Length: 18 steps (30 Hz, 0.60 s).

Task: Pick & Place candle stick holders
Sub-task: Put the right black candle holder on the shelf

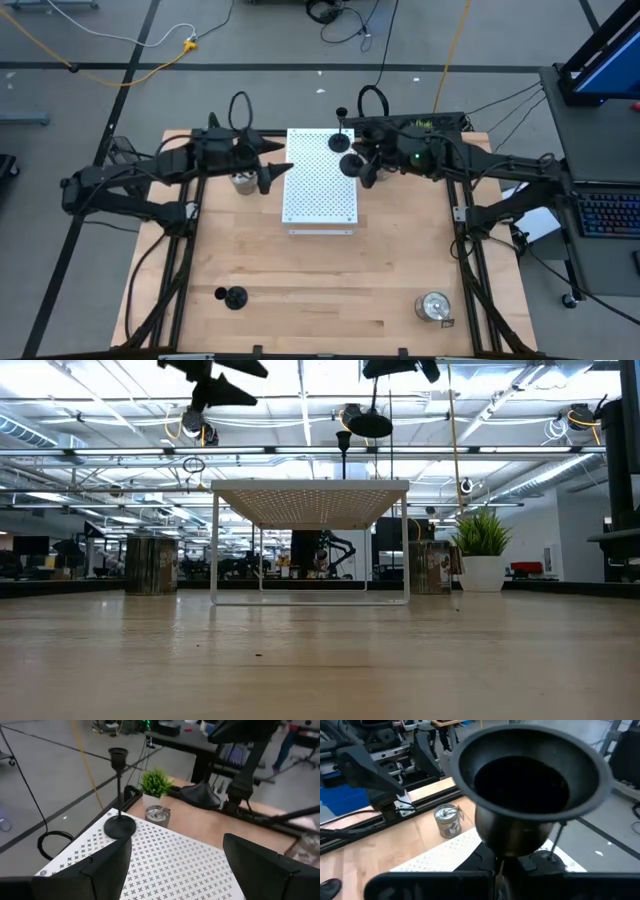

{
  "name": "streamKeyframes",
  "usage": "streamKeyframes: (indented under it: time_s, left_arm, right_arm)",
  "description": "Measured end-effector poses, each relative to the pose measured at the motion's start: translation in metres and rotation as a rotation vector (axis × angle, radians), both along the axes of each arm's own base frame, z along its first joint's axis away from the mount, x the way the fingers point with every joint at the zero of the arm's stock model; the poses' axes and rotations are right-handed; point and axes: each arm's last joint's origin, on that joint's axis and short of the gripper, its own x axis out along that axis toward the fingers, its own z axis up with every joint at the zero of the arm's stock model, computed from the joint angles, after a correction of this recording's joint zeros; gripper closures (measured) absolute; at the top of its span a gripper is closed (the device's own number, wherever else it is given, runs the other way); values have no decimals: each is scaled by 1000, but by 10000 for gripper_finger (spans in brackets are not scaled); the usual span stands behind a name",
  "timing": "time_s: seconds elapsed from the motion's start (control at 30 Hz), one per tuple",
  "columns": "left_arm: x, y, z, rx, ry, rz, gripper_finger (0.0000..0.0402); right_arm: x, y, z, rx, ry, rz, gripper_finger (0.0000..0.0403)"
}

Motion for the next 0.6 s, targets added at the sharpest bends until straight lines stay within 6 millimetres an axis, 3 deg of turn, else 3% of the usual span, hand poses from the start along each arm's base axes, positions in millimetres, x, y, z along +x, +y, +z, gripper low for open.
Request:
streamKeyframes:
  time_s: [0.33, 0.6]
  left_arm:
    - [39, -6, 22, 40, 118, -110, 80]
    - [68, -5, 21, 34, 129, -215, 80]
  right_arm:
    - [10, 2, -2, 43, -34, 115, 400]
    - [12, 4, 2, 57, -83, 193, 400]
